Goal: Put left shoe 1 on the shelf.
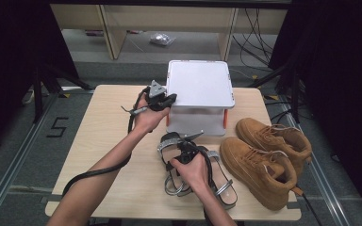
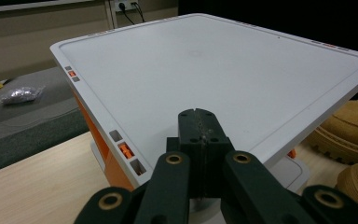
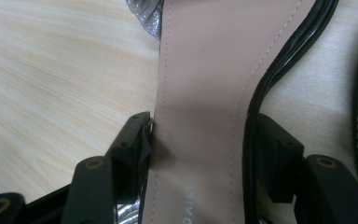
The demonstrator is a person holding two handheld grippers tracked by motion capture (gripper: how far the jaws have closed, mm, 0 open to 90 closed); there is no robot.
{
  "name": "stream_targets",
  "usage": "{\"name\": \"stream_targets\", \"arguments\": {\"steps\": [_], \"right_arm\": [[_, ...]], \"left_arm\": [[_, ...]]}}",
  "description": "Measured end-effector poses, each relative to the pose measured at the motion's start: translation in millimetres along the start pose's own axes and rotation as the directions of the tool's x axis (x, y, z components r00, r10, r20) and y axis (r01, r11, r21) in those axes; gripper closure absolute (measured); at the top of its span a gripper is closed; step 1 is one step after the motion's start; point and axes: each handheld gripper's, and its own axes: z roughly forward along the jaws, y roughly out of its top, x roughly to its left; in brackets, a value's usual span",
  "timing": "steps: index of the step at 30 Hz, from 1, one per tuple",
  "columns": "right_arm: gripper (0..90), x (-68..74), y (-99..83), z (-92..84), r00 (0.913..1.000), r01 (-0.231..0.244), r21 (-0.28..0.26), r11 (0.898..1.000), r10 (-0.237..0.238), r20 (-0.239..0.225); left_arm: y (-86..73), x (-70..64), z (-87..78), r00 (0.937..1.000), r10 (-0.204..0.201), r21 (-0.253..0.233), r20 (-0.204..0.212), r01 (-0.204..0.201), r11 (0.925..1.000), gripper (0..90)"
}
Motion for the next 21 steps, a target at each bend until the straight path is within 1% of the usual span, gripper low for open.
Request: {"name": "stream_targets", "arguments": {"steps": [1, 2, 3, 4, 5, 6, 7, 8, 9, 10, 11, 12, 13, 14, 15, 16, 17, 18, 19, 20, 21], "right_arm": [[44.7, -1.2, -0.3, -1.6, 1.0000, 0.005, -0.010, 1.000, -0.005, 0.008], [44.7, -1.5, -1.2, -2.5, 1.0000, -0.007, -0.031, 1.000, 0.007, 0.003], [44.9, -4.7, -0.8, -7.4, 0.9999, 0.011, -0.035, 0.999, -0.012, -0.004], [44.9, -4.7, -0.8, -7.4, 0.9999, 0.011, -0.035, 0.999, -0.012, -0.004], [44.9, -4.1, -0.9, -9.3, 1.0000, -0.004, -0.049, 0.999, 0.004, 0.002], [45.0, -8.1, 3.7, -14.0, 0.9998, 0.014, -0.090, 0.996, -0.015, -0.013], [45.0, -8.1, 3.7, -14.0, 0.9998, 0.014, -0.090, 0.996, -0.015, -0.013], [45.0, -2.9, 6.5, -20.1, 0.9963, -0.080, -0.046, 0.996, 0.078, -0.036], [45.0, -4.8, 10.1, -21.9, 0.9969, -0.074, -0.073, 0.995, 0.072, -0.031], [45.0, -4.4, 14.2, -24.6, 0.9938, -0.105, -0.073, 0.992, 0.102, -0.044], [45.0, -6.4, 18.4, -26.3, 0.9952, -0.094, -0.100, 0.991, 0.091, -0.036], [45.1, -16.4, 28.8, -25.4, 0.9998, 0.014, -0.200, 0.980, -0.010, 0.018], [45.1, -16.4, 28.8, -25.4, 0.9998, 0.014, -0.200, 0.980, -0.010, 0.018], [45.1, -16.9, 32.7, -27.3, 0.9999, 0.001, -0.205, 0.979, 0.001, 0.011], [45.1, -17.6, 44.7, -30.4, 0.9982, -0.058, -0.218, 0.974, 0.059, -0.001], [45.1, -17.6, 44.7, -30.4, 0.9982, -0.058, -0.218, 0.974, 0.059, -0.001], [45.1, -19.9, 53.4, -32.1, 0.9984, -0.047, -0.229, 0.972, 0.053, 0.021], [45.1, -19.9, 53.4, -32.1, 0.9984, -0.047, -0.229, 0.972, 0.053, 0.021], [45.1, -20.9, 56.4, -31.6, 0.9984, -0.042, -0.238, 0.970, 0.049, 0.026], [45.0, -23.9, 64.8, -29.3, 0.9988, -0.038, -0.266, 0.963, 0.045, 0.020], [45.0, -23.9, 64.8, -29.3, 0.9988, -0.038, -0.266, 0.963, 0.045, 0.020]], "left_arm": [[0.0, -0.2, 0.1, 1.0000, -0.002, -0.001, 0.001, 0.002, 1.0000, 89.8], [0.1, -0.2, 0.1, 1.0000, 0.000, 0.000, 0.001, 0.000, 1.0000, 89.8], [0.1, -0.2, 0.1, 1.0000, 0.002, 0.000, 0.001, -0.002, 1.0000, 89.8], [0.1, -0.2, 0.1, 1.0000, 0.002, 0.000, 0.001, -0.002, 1.0000, 89.8], [0.2, -0.2, 0.0, 1.0000, 0.005, 0.002, -0.001, -0.005, 1.0000, 89.8], [0.2, -0.3, 0.1, 1.0000, 0.005, 0.003, -0.001, -0.005, 1.0000, 89.8], [0.2, -0.3, 0.1, 1.0000, 0.005, 0.003, -0.001, -0.005, 1.0000, 89.8], [0.3, -0.2, -0.1, 1.0000, 0.008, 0.004, -0.002, -0.008, 1.0000, 89.8], [0.2, -0.2, -0.4, 1.0000, 0.007, 0.006, -0.003, -0.007, 1.0000, 89.8], [0.1, 0.0, -0.3, 1.0000, 0.004, 0.002, -0.002, -0.004, 1.0000, 89.8], [0.1, 0.1, -0.4, 1.0000, 0.006, 0.003, -0.002, -0.006, 1.0000, 89.8], [0.2, 0.0, -0.3, 1.0000, 0.007, 0.003, -0.001, -0.007, 1.0000, 89.8], [0.2, 0.0, -0.3, 1.0000, 0.007, 0.003, -0.001, -0.007, 1.0000, 89.8], [0.3, -0.1, -0.3, 1.0000, 0.009, 0.004, -0.001, -0.009, 1.0000, 89.8], [0.2, -0.1, -0.3, 1.0000, 0.009, 0.004, 0.000, -0.009, 1.0000, 89.8], [0.2, -0.1, -0.3, 1.0000, 0.009, 0.004, 0.000, -0.009, 1.0000, 89.8], [0.3, 0.1, -0.2, 1.0000, 0.008, 0.004, 0.001, -0.008, 1.0000, 89.8], [0.3, 0.1, -0.2, 1.0000, 0.008, 0.004, 0.001, -0.008, 1.0000, 89.8], [0.4, 0.2, -0.2, 1.0000, 0.007, 0.005, 0.003, -0.007, 1.0000, 89.8], [0.4, 0.0, 0.0, 1.0000, 0.004, 0.002, 0.004, -0.004, 1.0000, 89.8], [0.4, 0.0, 0.0, 1.0000, 0.004, 0.002, 0.004, -0.004, 1.0000, 89.8]]}}
